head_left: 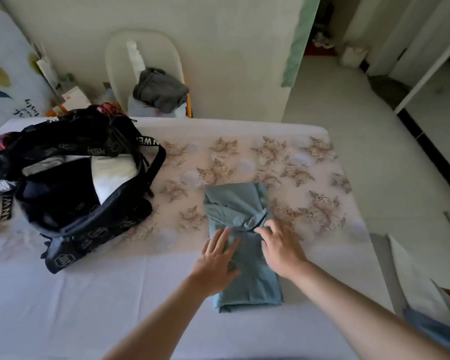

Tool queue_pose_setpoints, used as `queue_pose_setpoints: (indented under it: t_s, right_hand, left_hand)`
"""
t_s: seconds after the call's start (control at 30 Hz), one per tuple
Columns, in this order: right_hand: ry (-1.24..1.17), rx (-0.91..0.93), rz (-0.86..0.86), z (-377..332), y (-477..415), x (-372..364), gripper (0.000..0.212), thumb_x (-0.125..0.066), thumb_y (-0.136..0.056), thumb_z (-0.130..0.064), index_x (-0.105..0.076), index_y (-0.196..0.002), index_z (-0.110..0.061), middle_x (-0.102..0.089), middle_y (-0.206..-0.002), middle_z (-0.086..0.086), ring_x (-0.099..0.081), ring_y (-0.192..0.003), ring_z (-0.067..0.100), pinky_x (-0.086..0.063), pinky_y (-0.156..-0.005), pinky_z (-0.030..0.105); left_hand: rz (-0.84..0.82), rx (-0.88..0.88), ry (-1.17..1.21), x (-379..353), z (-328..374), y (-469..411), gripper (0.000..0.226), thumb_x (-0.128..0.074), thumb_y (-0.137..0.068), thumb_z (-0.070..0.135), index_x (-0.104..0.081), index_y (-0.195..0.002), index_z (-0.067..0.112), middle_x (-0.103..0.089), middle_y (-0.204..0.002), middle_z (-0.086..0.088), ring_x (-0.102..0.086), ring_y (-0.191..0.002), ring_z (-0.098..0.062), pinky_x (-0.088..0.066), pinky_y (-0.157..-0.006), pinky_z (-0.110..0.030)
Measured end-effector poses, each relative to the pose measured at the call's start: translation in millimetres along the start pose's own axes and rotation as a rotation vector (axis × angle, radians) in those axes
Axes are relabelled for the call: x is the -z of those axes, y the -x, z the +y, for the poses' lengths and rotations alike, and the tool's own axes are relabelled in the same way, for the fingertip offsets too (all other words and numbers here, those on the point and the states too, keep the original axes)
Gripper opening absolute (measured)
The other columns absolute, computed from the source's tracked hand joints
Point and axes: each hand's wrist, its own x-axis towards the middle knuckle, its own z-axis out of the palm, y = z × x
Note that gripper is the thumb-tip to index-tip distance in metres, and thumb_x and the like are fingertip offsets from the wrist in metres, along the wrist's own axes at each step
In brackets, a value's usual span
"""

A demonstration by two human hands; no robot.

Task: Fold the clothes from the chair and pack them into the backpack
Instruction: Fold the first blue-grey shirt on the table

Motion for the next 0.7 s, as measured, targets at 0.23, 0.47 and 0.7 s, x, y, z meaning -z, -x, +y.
queue_pose_setpoints:
  t_s: [0.23,0.47,0.7]
  right_hand:
    - [-0.036,-0.196,0.031,-17,29,-30,0.078,-0.068,-0.084,-0.037,-0.033,-0.152,-0.017,-0.040,-0.150,0.016,-0.046,-0.131,0.035,-0.047,-0.099,0.046]
    - [-0.099,-0.367,0.169,-16,21,-19,0.068,-0.074,-0.076,-0.034,-0.046,-0.135,-0.014,-0.049,-0.130,0.013,-0.051,-0.116,0.037,-0.047,-0.090,0.047]
    - [0.149,0.199,0.188,5,-41,2,0.035,-0.071,-0.083,-0.013,-0.070,-0.117,-0.021,-0.064,-0.119,0.002,-0.060,-0.106,0.027,-0.047,-0.093,0.045]
  left_hand:
    - [-0.047,0.010,-0.056,-22,-17,28,0.082,-0.035,-0.090,0.070,0.004,-0.155,0.041,0.013,-0.164,0.005,0.011,-0.151,-0.019,0.000,-0.123,-0.039]
    - [0.309,-0.011,0.007,27,-15,-26,0.065,-0.046,-0.086,-0.006,-0.044,-0.143,0.024,-0.046,-0.139,0.000,-0.038,-0.131,-0.023,-0.030,-0.111,-0.036]
    - [0.310,-0.133,-0.184,34,-38,-74,0.062,-0.063,-0.068,-0.012,-0.064,-0.122,0.018,-0.059,-0.117,-0.006,-0.062,-0.100,-0.032,-0.056,-0.082,-0.042]
